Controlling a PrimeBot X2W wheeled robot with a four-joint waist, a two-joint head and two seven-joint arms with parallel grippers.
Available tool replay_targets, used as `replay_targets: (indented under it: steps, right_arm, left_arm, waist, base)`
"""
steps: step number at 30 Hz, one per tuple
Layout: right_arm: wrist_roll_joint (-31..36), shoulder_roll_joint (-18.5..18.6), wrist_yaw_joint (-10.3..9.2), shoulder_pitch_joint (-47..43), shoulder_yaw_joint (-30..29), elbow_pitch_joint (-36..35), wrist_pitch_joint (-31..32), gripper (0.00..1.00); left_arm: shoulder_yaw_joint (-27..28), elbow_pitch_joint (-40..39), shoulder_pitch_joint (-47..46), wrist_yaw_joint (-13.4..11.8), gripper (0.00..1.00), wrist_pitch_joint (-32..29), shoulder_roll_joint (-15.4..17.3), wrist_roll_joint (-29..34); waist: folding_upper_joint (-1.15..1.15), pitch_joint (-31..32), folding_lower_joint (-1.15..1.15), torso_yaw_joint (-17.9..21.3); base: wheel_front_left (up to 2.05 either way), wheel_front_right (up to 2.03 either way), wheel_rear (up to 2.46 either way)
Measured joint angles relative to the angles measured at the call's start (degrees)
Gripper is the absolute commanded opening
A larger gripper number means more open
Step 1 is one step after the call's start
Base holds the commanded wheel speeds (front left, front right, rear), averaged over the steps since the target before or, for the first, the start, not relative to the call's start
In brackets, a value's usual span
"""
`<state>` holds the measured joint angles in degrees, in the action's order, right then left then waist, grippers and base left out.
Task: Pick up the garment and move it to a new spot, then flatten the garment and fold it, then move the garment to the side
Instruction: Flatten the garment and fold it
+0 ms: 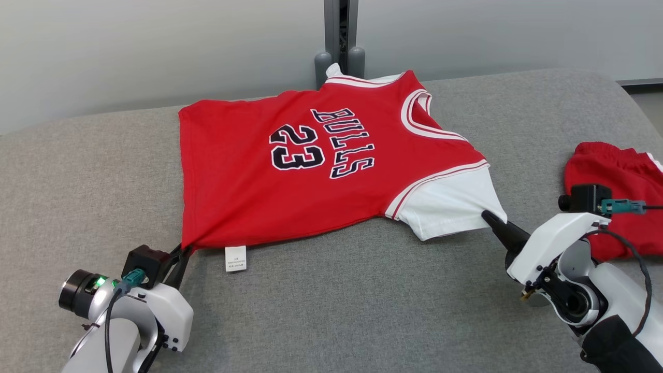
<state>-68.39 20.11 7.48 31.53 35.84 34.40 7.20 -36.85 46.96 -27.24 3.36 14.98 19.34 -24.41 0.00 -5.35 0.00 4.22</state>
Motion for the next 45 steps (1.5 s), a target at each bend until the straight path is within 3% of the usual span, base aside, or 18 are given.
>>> replay_targets:
  steps: [7,25,32,45]
  right_arm:
    - [1.12,0.13,0.00,-3.09,-3.90,-2.65,1.11,0.00]
    - [6.13,-0.53,0.00,-16.56,-15.25,-13.95,13.95,0.00]
    - [10.25,-3.66,0.00,-23.28,-22.94,-23.40,20.34,0.00]
    - [22.76,-13.33,0.00,-34.01,-37.13,-36.00,33.99,0.00]
  left_arm:
    - [2.41,-3.33,2.18,-1.86,0.00,0.00,0.68,2.01]
    - [-0.94,-2.04,7.13,-0.44,0.00,0.00,3.63,6.70]
    - [-3.34,-3.53,8.18,-1.90,0.00,-0.12,4.70,9.06]
    - [-4.67,-9.56,12.34,-2.67,0.00,-3.66,7.05,8.65]
  waist:
    - [0.00,0.21,0.00,-0.56]
    - [0.00,2.93,0.00,-0.76]
    - [0.00,3.52,0.00,-1.00]
    - [0.00,2.64,0.00,-2.00]
  base:
    - [0.00,0.00,0.00]
    - [0.00,0.00,0.00]
    - [0.00,0.00,0.00]
    - [0.00,0.00,0.00]
